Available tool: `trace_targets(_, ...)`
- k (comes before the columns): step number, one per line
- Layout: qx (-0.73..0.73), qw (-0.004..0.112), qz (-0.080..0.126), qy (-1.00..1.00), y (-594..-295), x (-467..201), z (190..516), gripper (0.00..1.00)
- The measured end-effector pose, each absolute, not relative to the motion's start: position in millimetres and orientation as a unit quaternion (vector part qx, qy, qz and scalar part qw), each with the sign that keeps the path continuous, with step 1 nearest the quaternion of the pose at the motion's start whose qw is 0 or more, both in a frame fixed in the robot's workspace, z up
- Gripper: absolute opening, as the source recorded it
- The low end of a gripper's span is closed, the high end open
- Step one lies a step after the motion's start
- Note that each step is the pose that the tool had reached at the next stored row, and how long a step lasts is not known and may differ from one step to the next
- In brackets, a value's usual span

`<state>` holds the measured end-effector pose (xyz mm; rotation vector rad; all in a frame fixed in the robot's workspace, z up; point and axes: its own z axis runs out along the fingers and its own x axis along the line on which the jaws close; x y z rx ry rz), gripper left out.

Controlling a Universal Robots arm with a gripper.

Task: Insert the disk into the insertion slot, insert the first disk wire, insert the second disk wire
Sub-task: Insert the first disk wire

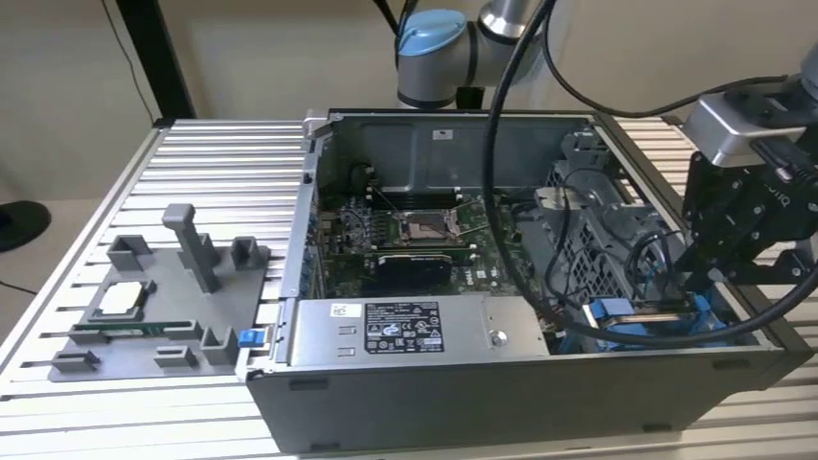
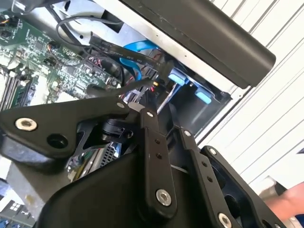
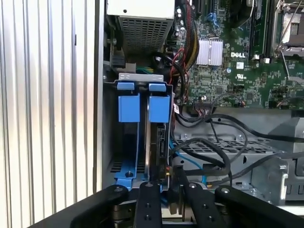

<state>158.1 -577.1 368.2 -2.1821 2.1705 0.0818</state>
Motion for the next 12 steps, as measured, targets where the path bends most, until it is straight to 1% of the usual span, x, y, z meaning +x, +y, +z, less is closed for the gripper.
trace_targets(7,-0.708,0.026,0.032,0.705,-577.0,173.0,372.4,0.00)
trace_targets(10,-0.708,0.021,0.037,0.705,-577.0,179.4,372.3,0.00)
trace_targets(11,-0.708,0.019,0.039,0.705,-577.0,181.7,372.4,1.00)
trace_targets(12,-0.708,0.017,0.041,0.705,-576.9,184.6,372.4,1.00)
